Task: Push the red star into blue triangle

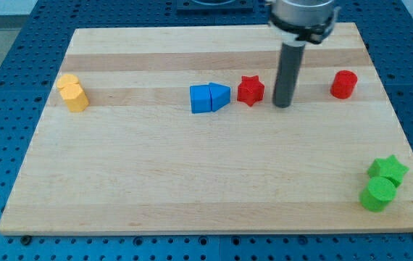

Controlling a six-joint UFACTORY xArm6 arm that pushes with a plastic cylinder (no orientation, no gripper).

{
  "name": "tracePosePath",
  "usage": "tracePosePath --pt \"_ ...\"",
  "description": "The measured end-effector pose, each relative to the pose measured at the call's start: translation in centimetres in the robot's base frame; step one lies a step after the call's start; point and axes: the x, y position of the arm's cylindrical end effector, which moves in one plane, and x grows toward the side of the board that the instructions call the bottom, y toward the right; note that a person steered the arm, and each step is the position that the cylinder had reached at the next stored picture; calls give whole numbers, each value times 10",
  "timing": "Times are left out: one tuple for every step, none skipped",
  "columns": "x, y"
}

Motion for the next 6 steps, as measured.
tracePosePath --pt "-13 -10" --pt "-13 -45" --pt "-13 -75" --pt "-13 -78" --pt "-9 -42" --pt "19 25"
